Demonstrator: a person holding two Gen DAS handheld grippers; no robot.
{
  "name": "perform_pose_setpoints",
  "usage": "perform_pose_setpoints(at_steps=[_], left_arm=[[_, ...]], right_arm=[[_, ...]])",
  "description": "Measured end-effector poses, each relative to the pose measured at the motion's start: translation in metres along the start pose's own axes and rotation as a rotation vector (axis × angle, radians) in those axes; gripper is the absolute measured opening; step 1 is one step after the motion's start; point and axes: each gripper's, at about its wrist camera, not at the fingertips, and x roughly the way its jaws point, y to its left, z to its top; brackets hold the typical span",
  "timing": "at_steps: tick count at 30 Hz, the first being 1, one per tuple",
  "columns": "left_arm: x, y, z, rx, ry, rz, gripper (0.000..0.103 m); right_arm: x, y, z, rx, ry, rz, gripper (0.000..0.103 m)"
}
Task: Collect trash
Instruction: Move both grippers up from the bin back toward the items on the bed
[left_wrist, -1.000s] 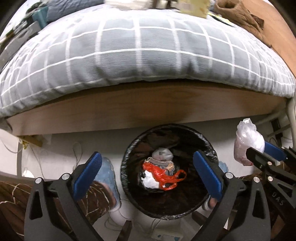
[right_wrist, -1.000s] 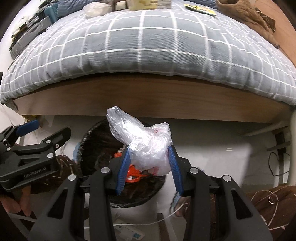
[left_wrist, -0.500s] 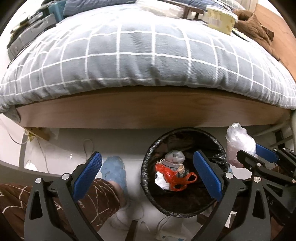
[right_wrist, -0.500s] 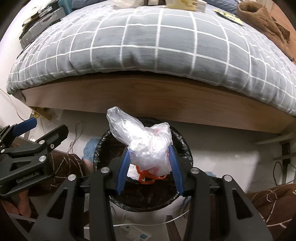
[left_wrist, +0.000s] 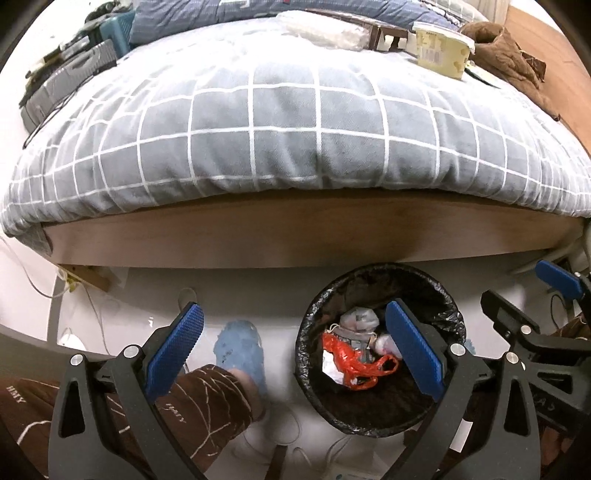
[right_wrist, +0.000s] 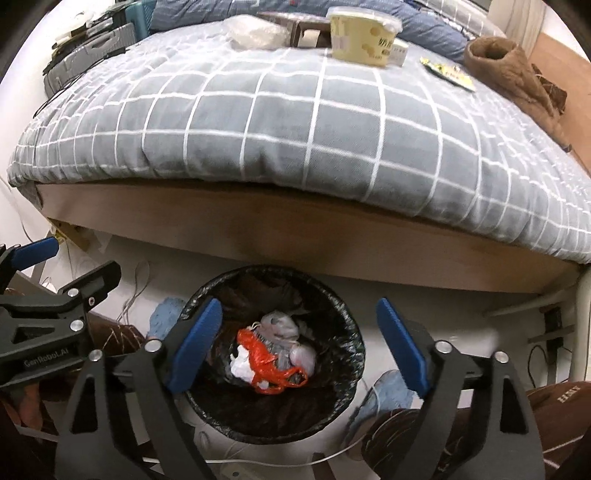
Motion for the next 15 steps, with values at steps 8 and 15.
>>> perform_pose_setpoints(at_steps=[8, 15], left_arm=[[-0.017, 0.0, 0.006, -0.013, -0.052, -0.004, 0.097], [-0.037, 0.0, 0.017, -0.019, -0.116, -0.01, 0.097]], right_arm=[[-0.015, -0.011, 0.008, 0.037, -0.073, -0.018, 0.095], [-0.037, -0.02, 0.016, 0.056, -0.16, -0.035, 0.095]])
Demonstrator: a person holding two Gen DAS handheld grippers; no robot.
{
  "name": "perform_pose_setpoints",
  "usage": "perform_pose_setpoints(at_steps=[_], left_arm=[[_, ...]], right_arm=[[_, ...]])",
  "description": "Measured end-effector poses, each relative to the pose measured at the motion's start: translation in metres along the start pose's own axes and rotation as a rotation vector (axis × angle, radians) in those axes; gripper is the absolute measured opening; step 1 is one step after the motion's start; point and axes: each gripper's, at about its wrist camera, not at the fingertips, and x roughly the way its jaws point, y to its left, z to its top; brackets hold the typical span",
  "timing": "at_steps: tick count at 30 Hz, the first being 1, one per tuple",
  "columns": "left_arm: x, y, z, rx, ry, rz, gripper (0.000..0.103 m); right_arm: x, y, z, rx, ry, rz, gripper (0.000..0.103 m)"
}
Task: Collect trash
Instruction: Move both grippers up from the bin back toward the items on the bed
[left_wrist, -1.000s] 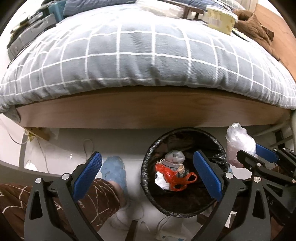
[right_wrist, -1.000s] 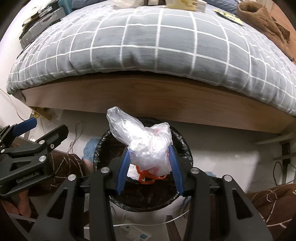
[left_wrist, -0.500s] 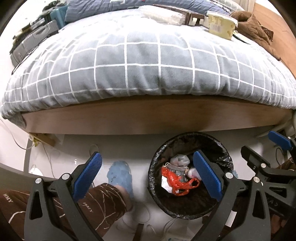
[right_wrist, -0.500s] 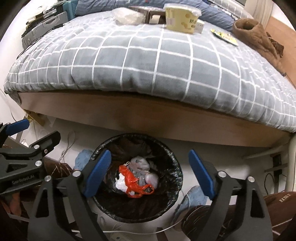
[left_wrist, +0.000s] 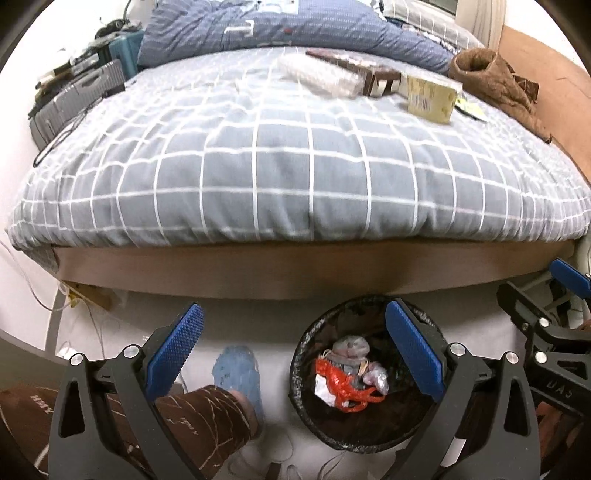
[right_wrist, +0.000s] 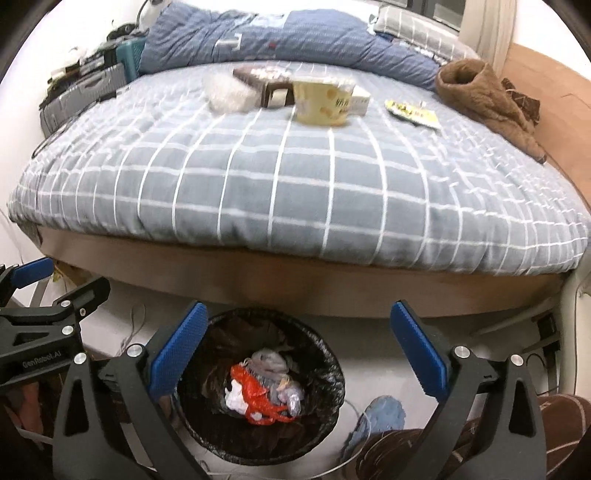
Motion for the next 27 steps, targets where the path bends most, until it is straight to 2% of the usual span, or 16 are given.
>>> perform_pose_setpoints(at_steps=[12, 17, 27], left_arm=[[-0.021, -0.009, 0.029, -0.019, -0.083, -0.021, 0.097], [-0.025, -0.009, 0.042, -0.033, -0.125, 0.007, 0.097], [-0.017, -0.002, 0.07, -0.066, -0.158, 0.021, 0.097]], right_arm=[[-0.02, -0.024, 0.029, 0.025, -0.135, -0.029, 0.095], [-0.024, -0.025, 0.042, 0.004, -0.197, -0.029, 0.095], [-0.011, -0.037, 0.066, 0.04, -0.244, -0.037, 0.095]])
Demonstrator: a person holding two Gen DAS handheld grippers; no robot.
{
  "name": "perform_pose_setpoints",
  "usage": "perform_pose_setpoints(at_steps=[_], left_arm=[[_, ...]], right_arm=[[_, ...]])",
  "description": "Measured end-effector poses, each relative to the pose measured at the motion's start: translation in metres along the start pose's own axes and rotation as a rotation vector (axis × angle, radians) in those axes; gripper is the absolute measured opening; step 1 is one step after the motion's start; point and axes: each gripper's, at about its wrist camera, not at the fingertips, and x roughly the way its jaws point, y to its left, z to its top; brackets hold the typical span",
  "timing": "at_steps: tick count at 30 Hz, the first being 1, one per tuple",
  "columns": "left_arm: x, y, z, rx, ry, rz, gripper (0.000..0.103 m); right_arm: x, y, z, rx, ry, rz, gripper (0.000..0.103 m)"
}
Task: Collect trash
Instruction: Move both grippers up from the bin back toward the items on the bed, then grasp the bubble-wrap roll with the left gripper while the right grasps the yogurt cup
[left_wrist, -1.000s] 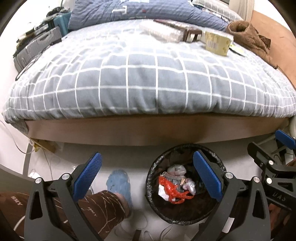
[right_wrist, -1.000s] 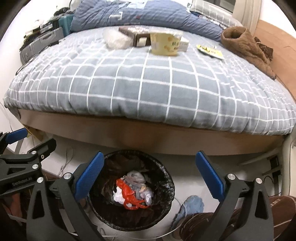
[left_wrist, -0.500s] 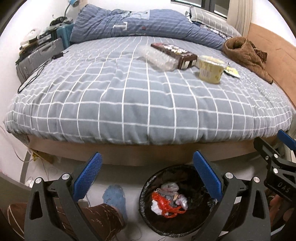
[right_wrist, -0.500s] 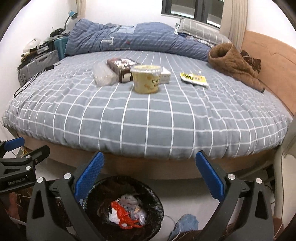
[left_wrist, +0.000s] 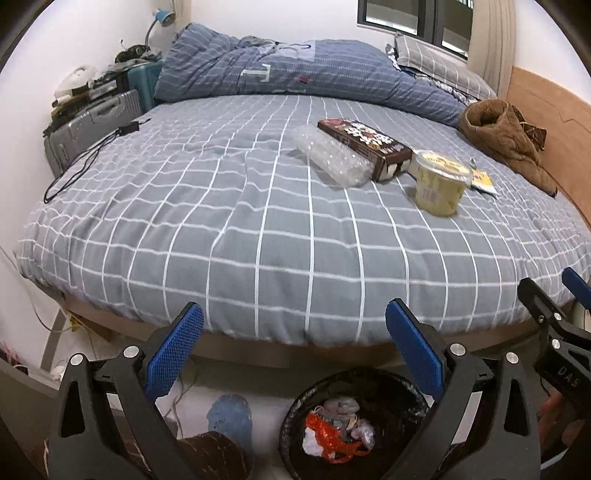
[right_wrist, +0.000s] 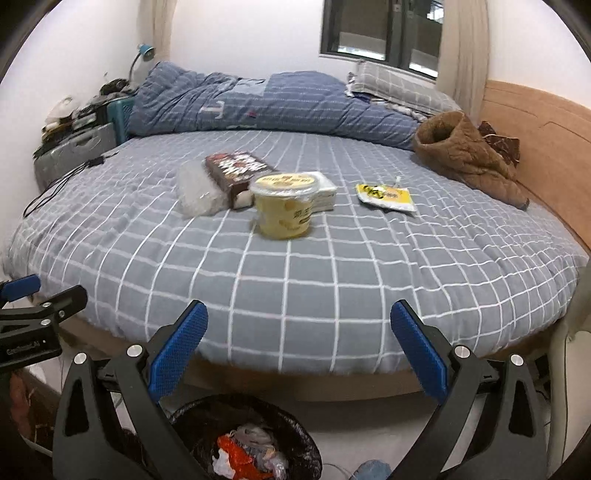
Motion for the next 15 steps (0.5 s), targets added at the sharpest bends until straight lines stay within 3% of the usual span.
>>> perform_pose_setpoints(at_steps=[15], left_arm=[[0.03, -0.009, 0.053, -0.013, -0.052, 0.005, 0.097]], right_arm=[[0.035, -0.007, 0.034, -0.023, -0.033, 0.007, 0.095]])
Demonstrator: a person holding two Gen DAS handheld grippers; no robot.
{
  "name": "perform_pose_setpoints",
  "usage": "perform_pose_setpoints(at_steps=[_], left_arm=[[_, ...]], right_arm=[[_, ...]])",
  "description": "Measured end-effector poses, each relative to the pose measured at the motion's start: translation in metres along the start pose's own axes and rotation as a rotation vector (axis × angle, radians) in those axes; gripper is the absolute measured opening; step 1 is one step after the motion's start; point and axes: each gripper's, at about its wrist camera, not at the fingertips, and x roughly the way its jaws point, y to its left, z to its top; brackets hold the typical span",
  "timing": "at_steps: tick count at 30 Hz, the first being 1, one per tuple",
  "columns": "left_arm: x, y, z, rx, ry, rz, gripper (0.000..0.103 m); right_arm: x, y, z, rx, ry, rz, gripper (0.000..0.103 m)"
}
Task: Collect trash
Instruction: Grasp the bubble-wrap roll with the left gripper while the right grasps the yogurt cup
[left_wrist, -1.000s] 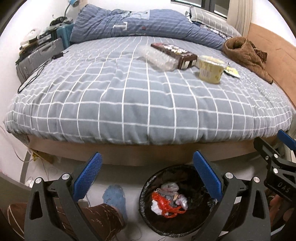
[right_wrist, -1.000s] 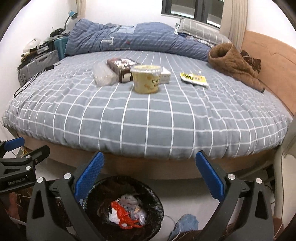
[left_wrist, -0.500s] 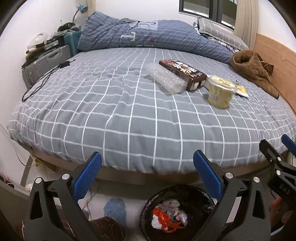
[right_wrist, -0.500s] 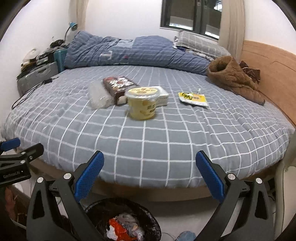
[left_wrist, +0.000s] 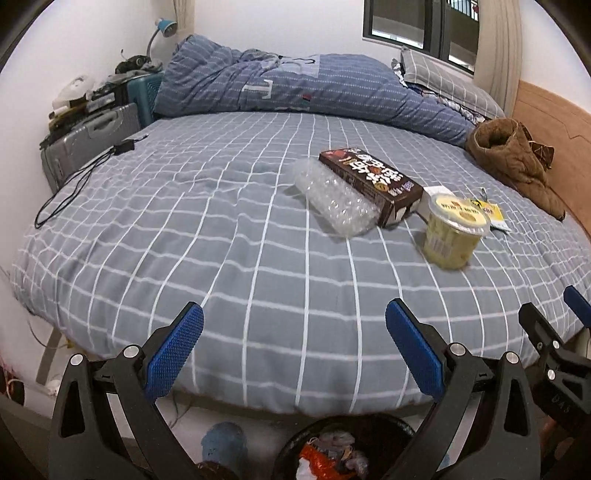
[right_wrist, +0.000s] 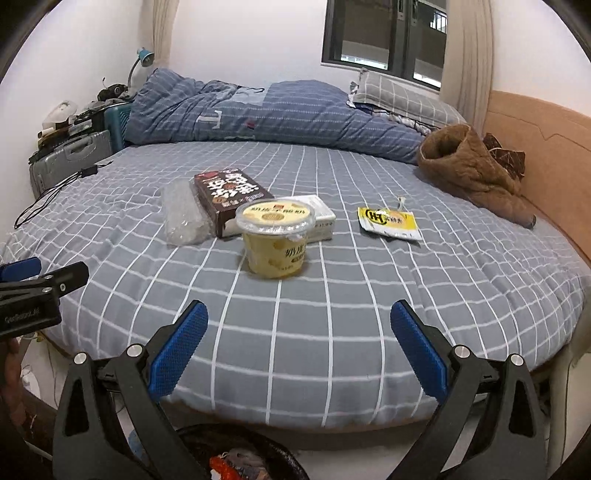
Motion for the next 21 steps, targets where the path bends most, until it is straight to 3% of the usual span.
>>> perform_pose_setpoints(at_steps=[21], left_arm=[[0.112, -0.023, 0.081, 0.009, 0.071, -0.004, 0.097]], right_arm=[[0.081, 0.003, 0.052, 0.002, -0.009, 0.05, 0.095]])
